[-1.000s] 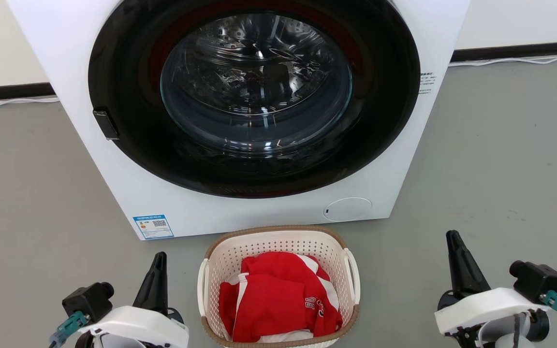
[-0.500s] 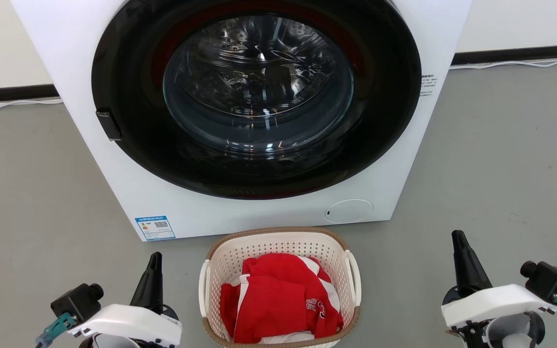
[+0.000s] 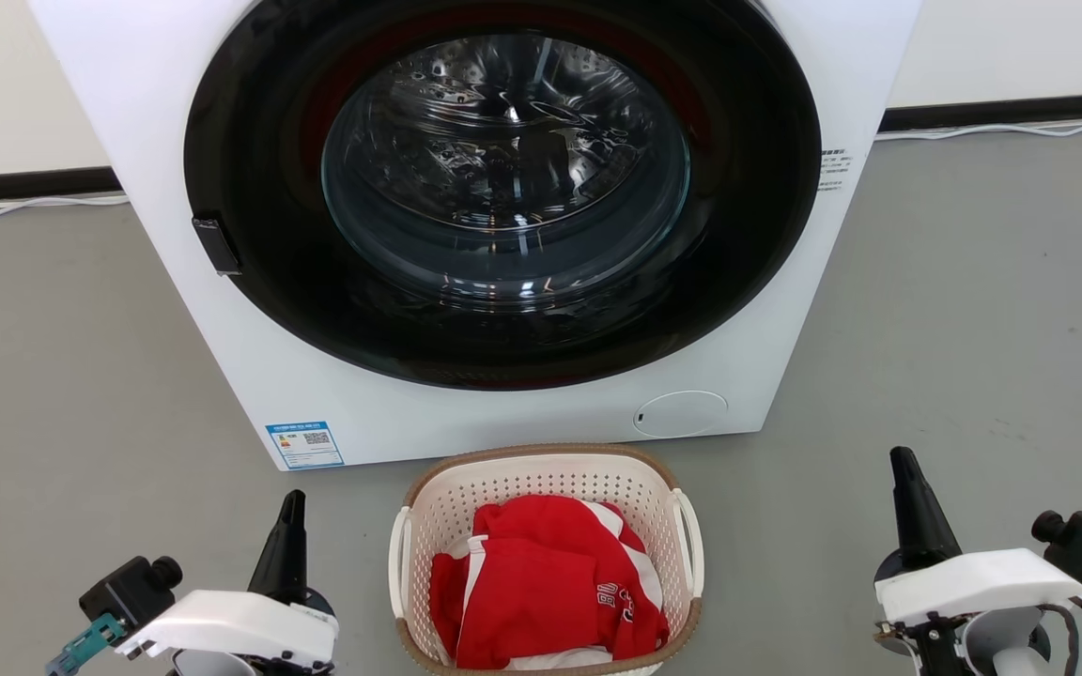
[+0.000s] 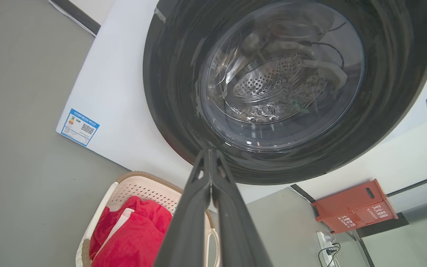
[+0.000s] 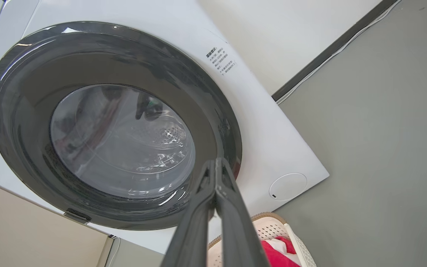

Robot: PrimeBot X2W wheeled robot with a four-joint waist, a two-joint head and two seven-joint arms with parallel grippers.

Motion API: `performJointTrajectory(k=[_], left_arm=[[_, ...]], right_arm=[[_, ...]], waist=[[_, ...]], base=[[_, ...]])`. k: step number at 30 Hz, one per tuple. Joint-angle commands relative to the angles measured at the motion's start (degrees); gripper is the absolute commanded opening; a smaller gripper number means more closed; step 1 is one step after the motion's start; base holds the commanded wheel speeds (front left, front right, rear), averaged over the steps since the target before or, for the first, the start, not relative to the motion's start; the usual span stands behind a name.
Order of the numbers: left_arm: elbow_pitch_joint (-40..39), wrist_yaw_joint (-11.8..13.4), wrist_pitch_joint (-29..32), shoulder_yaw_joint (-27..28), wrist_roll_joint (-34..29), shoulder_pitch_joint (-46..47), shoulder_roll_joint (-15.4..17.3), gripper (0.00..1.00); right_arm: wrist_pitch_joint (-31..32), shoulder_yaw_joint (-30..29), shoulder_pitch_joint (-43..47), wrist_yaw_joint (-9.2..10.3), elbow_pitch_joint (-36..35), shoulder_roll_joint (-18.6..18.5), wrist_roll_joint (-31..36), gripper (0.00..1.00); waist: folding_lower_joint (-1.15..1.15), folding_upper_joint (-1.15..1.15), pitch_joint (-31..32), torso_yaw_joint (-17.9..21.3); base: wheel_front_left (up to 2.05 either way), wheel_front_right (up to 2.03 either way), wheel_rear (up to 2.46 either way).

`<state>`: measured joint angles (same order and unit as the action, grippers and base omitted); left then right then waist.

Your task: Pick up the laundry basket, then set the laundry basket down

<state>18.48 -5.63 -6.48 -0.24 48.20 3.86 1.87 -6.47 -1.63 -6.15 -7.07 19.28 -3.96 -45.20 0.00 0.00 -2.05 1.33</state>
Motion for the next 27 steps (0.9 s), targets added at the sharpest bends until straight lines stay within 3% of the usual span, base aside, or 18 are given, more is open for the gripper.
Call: performJointTrajectory(k=[1, 27], left_arm=[[-1.84, -0.66, 0.46, 1.03, 1.70, 1.94, 0.45, 0.00], [-2.71, -1.07, 4.68, 2.97, 15.95, 2.07, 0.64, 0.00]], right_arm=[[0.67, 0.16, -1.30, -0.17, -1.82, -0.19, -1.62, 0.00], [4.83, -1.56, -0.88, -0.25, -2.97, 0.24, -16.89, 0.00]], waist=[[0.00, 0.00, 0.03, -0.02], [0.00, 0.00, 0.65, -0.46]], base=[[0.00, 0.00, 0.00], [0.00, 0.00, 0.00]])
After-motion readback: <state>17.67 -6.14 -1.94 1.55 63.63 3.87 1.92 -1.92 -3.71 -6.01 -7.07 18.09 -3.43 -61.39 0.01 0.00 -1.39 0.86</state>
